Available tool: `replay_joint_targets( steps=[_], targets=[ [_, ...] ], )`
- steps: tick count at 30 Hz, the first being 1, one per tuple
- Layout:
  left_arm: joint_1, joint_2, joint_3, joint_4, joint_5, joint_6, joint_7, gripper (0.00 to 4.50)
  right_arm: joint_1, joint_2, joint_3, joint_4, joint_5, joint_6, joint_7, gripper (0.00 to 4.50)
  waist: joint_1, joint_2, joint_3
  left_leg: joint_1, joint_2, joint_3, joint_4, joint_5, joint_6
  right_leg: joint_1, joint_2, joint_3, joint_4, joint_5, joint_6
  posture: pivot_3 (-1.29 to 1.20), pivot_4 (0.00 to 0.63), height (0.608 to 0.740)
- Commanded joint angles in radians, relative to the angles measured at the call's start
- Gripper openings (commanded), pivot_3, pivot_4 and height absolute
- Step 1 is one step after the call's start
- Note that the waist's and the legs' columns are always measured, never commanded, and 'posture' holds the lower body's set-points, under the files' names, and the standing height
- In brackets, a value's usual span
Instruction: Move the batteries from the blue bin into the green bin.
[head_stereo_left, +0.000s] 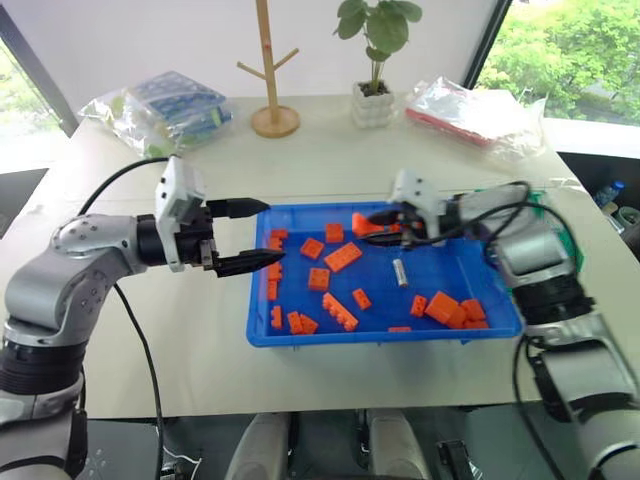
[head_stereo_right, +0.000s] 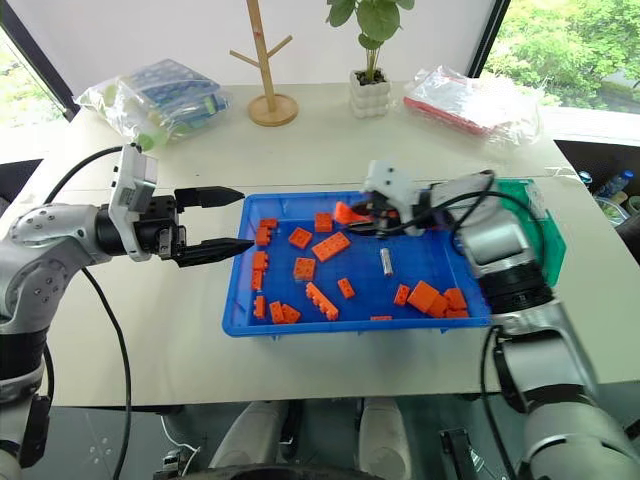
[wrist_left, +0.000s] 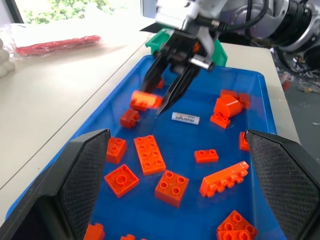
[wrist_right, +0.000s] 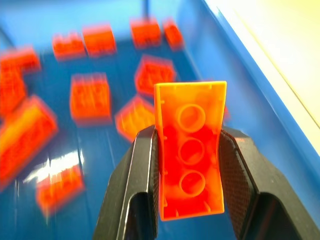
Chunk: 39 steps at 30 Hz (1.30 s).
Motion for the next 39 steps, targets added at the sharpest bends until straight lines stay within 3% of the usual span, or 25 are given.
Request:
replay_joint_targets(
  steps=[1, 4, 7, 13, 17, 26, 33, 36, 39],
  targets=[
    [-0.012, 0.003, 0.016, -0.013, -0.003, -0.015, 0.001, 4.50, 0.008, 0.042, 0.015, -0.029, -0.029, 0.044, -0.088, 2.16, 0.004, 0.000, 0.000, 0.000, 0.000, 0.000, 0.000, 0.000, 0.000, 0.000, 0.000, 0.000, 0.001, 0.000, 0.000, 0.00, 0.150, 0.693],
    [0.000, 0.009, 0.026, -0.020, -0.005, -0.014, 0.004, 4.50, 0.011, 0.068, 0.023, -0.025, -0.090, 0.098, -0.211, 3.55, 0.001, 0.000, 0.000, 0.000, -0.001, 0.000, 0.001, 0.000, 0.000, -0.001, 0.000, 0.000, 0.002, 0.000, 0.000, 0.00, 0.150, 0.693],
    [0.018, 0.015, 0.037, -0.033, -0.010, -0.010, 0.010, 4.50, 0.034, 0.061, -0.004, -0.125, -0.095, 0.257, -0.285, 3.55, 0.000, 0.000, 0.000, 0.000, -0.001, 0.000, 0.001, 0.000, -0.001, -0.002, 0.000, 0.001, 0.004, 0.000, 0.000, 0.00, 0.150, 0.693],
    [0.049, 0.020, 0.053, -0.058, -0.021, -0.002, 0.024, 4.50, 0.171, 0.017, -0.104, -0.548, -0.008, 0.719, -0.363, 3.55, -0.001, 0.000, 0.000, -0.002, 0.000, 0.000, -0.001, 0.000, -0.001, -0.005, 0.000, 0.001, 0.007, 0.000, -0.001, 0.00, 0.150, 0.693],
    [0.051, 0.022, 0.045, -0.052, -0.016, -0.005, 0.016, 4.50, 0.248, 0.017, -0.126, -0.657, 0.020, 0.854, -0.427, 3.55, 0.000, 0.000, 0.000, -0.001, 0.000, 0.000, 0.000, 0.000, 0.000, -0.004, 0.000, 0.001, 0.007, -0.001, -0.001, 0.00, 0.150, 0.693],
    [-0.014, 0.015, 0.011, 0.003, 0.003, -0.018, -0.020, 4.50, 0.269, 0.140, -0.126, -0.558, 0.038, 0.801, -0.578, 3.55, -0.002, -0.001, -0.001, 0.000, 0.000, 0.000, 0.000, 0.000, 0.000, -0.004, 0.000, 0.001, 0.007, 0.000, -0.001, 0.00, 0.150, 0.693],
    [-0.030, 0.013, 0.004, 0.012, 0.007, -0.018, -0.021, 4.50, 0.290, 0.126, -0.109, -0.520, 0.057, 0.767, -0.607, 3.55, -0.001, -0.001, -0.001, 0.000, 0.000, 0.000, 0.000, 0.001, 0.000, -0.004, 0.001, 0.001, 0.007, 0.000, -0.001, 0.00, 0.150, 0.693],
    [-0.021, 0.013, 0.010, 0.004, 0.005, -0.016, -0.016, 4.50, 0.310, 0.109, -0.095, -0.525, 0.067, 0.754, -0.605, 2.69, -0.001, -0.001, -0.001, 0.000, 0.000, 0.000, 0.000, 0.001, 0.000, -0.004, 0.001, 0.001, 0.007, 0.000, 0.000, 0.00, 0.150, 0.693],
    [-0.019, 0.013, 0.011, 0.002, 0.004, -0.015, -0.011, 4.50, 0.314, 0.098, -0.090, -0.531, 0.076, 0.749, -0.605, 1.16, -0.002, -0.001, -0.001, 0.000, 0.000, 0.000, 0.000, 0.001, 0.000, -0.003, 0.001, 0.001, 0.007, -0.001, 0.000, 0.00, 0.150, 0.693]
  ],
)
